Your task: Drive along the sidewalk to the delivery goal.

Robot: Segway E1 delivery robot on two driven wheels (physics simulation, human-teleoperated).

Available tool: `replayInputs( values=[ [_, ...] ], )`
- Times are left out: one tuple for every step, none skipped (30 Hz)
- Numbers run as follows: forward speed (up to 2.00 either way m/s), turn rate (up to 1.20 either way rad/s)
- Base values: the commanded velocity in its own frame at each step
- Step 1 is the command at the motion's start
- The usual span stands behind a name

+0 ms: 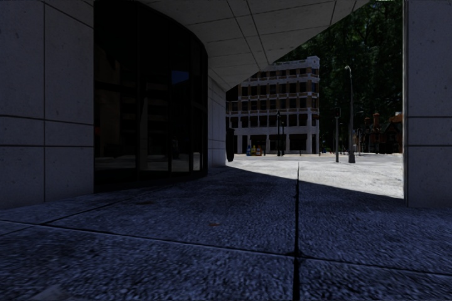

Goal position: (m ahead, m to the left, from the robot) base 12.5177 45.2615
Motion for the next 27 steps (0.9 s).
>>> replayInputs(
  values=[
    [2.00, -1.02],
    [2.00, -1.02],
    [2.00, -1.02],
    [2.00, -1.02],
    [2.00, 0.00],
    [2.00, 0.00],
    [2.00, 0.00],
    [2.00, 0.00],
    [2.00, 0.00],
    [2.00, 0.00],
    [2.00, 0.00],
    [2.00, 0.00],
    [2.00, 0.00],
    [2.00, 0.00],
    [2.00, 0.00],
    [2.00, -0.04],
    [2.00, -0.15],
    [2.00, -0.20],
    [2.00, -0.20],
    [2.00, -0.27],
    [2.00, -0.31],
    [2.00, -0.30],
    [2.00, -0.06],
    [2.00, 0.00],
    [2.00, 0.00],
    [2.00, 0.00],
    [2.00, 0.00]
  ],
)
